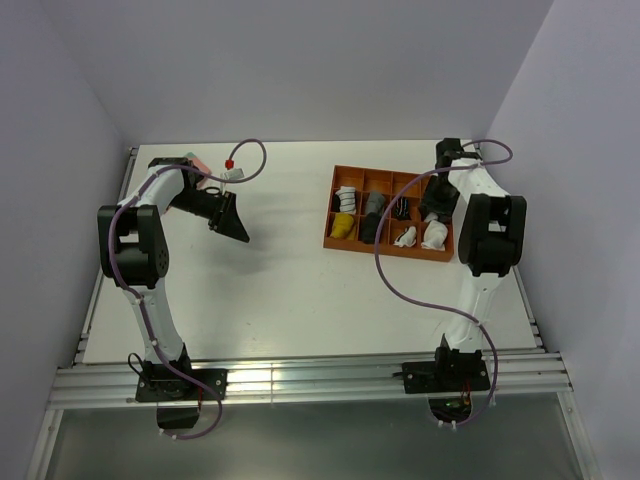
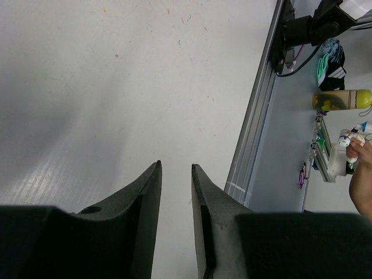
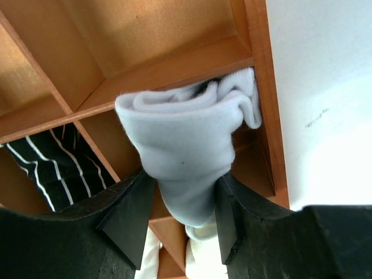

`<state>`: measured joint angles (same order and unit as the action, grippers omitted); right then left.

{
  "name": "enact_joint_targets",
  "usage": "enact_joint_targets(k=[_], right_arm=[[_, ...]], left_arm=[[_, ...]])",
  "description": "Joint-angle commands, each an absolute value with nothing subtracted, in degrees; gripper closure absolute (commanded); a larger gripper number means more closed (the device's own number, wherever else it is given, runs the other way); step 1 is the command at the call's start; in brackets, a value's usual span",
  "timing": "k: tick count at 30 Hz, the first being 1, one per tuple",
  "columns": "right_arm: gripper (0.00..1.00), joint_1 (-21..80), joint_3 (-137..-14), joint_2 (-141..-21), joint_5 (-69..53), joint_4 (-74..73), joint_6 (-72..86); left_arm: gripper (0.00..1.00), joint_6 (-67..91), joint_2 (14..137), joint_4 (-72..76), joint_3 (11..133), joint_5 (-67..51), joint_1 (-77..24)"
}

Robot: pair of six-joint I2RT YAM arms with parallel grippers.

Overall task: Roll the socks
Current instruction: Place the sock in the storage box, then reset both arms

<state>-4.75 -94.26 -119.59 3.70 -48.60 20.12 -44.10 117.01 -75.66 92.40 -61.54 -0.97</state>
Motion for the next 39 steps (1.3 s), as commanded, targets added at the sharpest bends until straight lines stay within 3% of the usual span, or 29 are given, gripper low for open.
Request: enact_joint_targets(k=[1,6,21,29,33,39], right_arm=[[0.48,-4.83,-97.29,-115.4,5.45,-52.2,20.57],[0.39,-4.83,-98.09,-115.22,5.01,-53.08,20.48],[0.38,-4.31,-99.4,-109.0,6.94,-53.0,20.83],[0.37,-1.5,-95.02,-97.4,6.68,-48.43,19.6],[0.34,2.18,-87.74,-88.17,5.19,-42.64,19.25],[0.29,10.89,-74.83,-73.78,4.14,-33.69,20.12]], left_arm=[[0.68,-44.74,116.46,-75.76,94.31,-61.96,-1.23],[0.67,-44.74,116.46,-75.76,94.39,-61.96,-1.23],[0.68,-42.82,116.11,-74.27,94.05,-61.61,-1.23],[0.68,-22.7,105.66,-49.69,84.48,-53.81,-1.23],[0.68,-11.37,96.18,-34.59,76.93,-49.14,-1.23],[0.67,-5.11,86.42,-25.85,70.5,-42.21,-1.32]])
